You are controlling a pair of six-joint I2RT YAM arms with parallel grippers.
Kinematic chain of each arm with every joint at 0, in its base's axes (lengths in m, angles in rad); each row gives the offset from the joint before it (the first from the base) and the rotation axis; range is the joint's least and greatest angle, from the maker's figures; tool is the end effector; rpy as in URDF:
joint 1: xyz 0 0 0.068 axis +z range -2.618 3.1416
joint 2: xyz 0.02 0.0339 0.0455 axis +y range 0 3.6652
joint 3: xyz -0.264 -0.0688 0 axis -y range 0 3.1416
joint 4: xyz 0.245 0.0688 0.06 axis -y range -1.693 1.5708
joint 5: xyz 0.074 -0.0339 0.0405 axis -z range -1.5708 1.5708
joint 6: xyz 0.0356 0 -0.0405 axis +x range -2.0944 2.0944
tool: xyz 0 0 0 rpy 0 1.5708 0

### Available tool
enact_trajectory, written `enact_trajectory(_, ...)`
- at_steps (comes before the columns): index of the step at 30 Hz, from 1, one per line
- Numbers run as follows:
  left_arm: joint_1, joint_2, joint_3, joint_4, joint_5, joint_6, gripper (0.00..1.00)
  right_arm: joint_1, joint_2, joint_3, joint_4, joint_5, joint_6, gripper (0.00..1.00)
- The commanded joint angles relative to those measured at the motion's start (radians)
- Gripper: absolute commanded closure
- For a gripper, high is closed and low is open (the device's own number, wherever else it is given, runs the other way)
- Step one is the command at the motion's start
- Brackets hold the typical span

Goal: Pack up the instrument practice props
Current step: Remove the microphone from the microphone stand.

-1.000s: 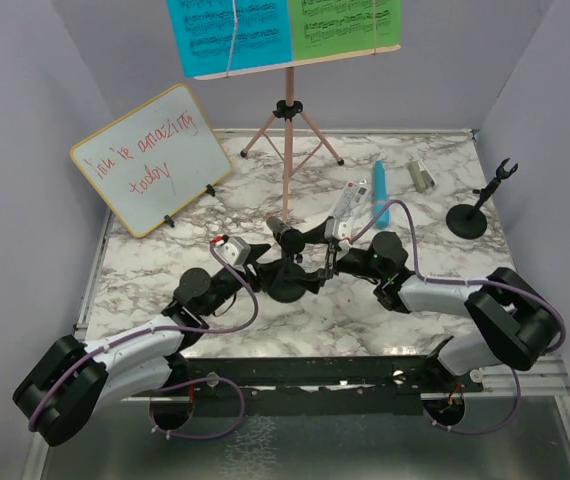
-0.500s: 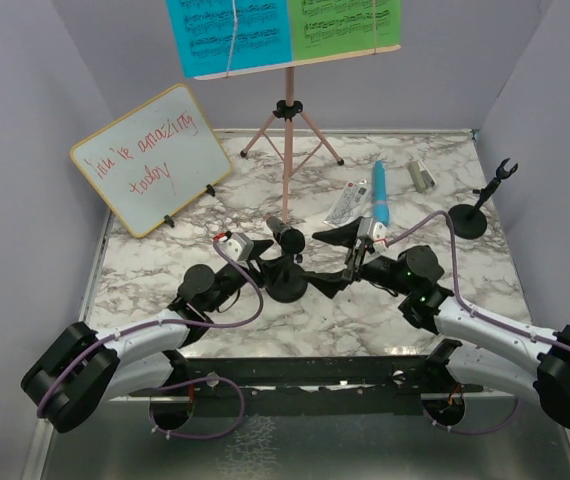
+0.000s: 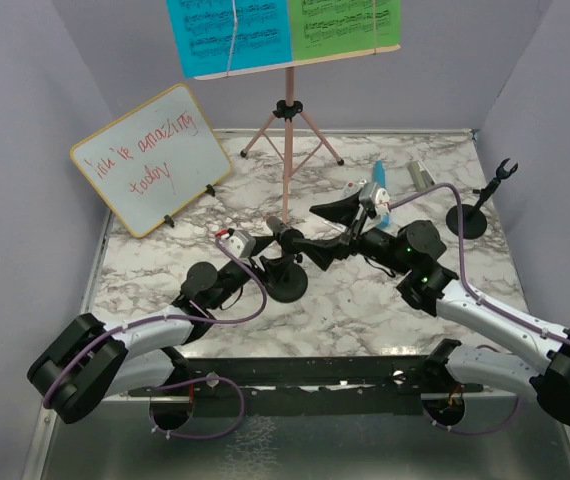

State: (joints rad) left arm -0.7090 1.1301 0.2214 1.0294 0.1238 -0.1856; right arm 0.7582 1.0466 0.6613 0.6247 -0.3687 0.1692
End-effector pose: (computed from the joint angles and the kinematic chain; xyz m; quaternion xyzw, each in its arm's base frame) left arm 0.1595 -0.1426 0.2091 0.2160 0.6274 -0.3601 0.6558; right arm 0.1666 0.1754 0.3310 -0.3142 0.5392 0.4471 0.6409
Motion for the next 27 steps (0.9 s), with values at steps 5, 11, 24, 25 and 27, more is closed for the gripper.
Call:
enact_trajectory(5, -0.002, 0.023, 0.027, 0.058, 0.001, -0.011, 0.01, 0.004, 0.015, 0.017, -0.129, 0.074, 0.0, 0.14)
enact_trajectory(11, -0.003, 0.059, 0.038, 0.082, 0.013, -0.008, 0.05, 0.004, -0.023, 0.014, -0.239, 0.127, -0.055, 0.18)
enact_trajectory(24, -0.003, 0.112, -0.001, 0.208, 0.038, -0.051, 0.29, 0.004, -0.039, 0.048, -0.423, 0.103, -0.215, 0.2)
enact_trajectory(25, -0.004, 0.121, -0.003, 0.226, 0.045, -0.062, 0.31, 0.004, -0.033, 0.054, -0.422, 0.086, -0.22, 0.2)
enact_trajectory(27, -0.003, 0.145, -0.002, 0.259, 0.059, -0.076, 0.33, 0.004, -0.013, 0.07, -0.427, 0.055, -0.224, 0.21)
